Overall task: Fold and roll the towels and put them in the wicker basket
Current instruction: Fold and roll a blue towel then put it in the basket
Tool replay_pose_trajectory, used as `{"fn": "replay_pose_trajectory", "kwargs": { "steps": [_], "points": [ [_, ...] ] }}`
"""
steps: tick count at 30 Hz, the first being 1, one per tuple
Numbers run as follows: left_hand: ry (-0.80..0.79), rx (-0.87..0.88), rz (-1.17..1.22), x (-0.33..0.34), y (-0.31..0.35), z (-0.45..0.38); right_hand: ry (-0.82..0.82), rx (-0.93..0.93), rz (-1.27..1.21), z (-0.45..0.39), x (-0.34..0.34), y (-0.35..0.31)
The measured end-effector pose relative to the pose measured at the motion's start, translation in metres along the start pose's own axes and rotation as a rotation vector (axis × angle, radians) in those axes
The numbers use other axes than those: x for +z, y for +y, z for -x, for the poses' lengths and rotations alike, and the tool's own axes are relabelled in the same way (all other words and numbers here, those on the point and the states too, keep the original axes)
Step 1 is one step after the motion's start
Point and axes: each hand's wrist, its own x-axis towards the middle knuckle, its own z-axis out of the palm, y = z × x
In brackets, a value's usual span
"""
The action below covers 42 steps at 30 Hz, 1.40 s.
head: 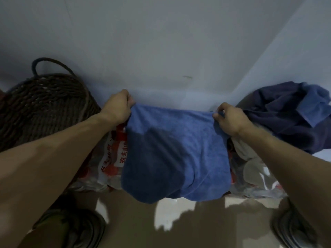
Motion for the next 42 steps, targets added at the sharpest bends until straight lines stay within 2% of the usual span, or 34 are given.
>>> {"fn": "replay_pose_trajectory", "kwargs": {
  "steps": [3,8,14,17,22,25,27,30,31,33,36,37,39,40,42],
  "points": [
    [0.000,-0.036,0.018,0.003,0.001,-0.002,0.014,0.049,-0.071,0.002,0.000,0.004],
    [-0.084,-0.096,0.031,0.013,0.001,-0.003,0.015,0.052,0.055,0.003,0.004,-0.002],
    [0.055,0.138,0.243,0.010,-0.002,0.011,-0.054,-0.033,0.072,0.004,-0.013,-0.009],
    [0.032,0.159,0.217,0.006,0.003,0.017,-0.046,0.066,-0.148,0.005,-0.021,-0.005],
    [-0.214,0.113,0.046,-0.017,0.005,0.032,-0.192,0.106,-0.510,0.014,-0.028,-0.002],
    [-0.190,0.141,0.046,-0.034,0.006,0.036,-0.314,0.141,-0.770,0.021,-0.033,0.000],
    [-0.173,0.083,0.089,-0.042,0.008,0.038,-0.381,0.132,-0.893,0.024,-0.036,0.000],
    [-0.100,-0.052,0.090,-0.042,0.008,0.041,-0.327,0.136,-0.961,0.026,-0.037,-0.003],
    [-0.061,-0.090,0.114,-0.040,0.009,0.043,-0.268,0.148,-0.925,0.025,-0.035,-0.003],
    [0.009,-0.132,0.217,-0.039,0.011,0.047,-0.124,0.116,-0.697,0.022,-0.030,-0.004],
    [-0.064,-0.109,0.415,-0.033,0.018,0.053,0.071,0.127,-0.377,0.019,-0.019,-0.002],
    [-0.088,-0.104,0.466,-0.029,0.019,0.054,0.094,0.172,-0.311,0.020,-0.016,-0.002],
    [-0.031,-0.098,0.467,-0.019,0.021,0.053,0.101,0.237,-0.119,0.023,-0.009,-0.012],
    [0.011,-0.093,0.451,-0.015,0.023,0.052,0.105,0.226,-0.021,0.024,-0.006,-0.021],
    [0.045,-0.073,0.415,-0.009,0.024,0.048,0.149,0.082,0.123,0.024,-0.004,-0.048]
  ]
}}
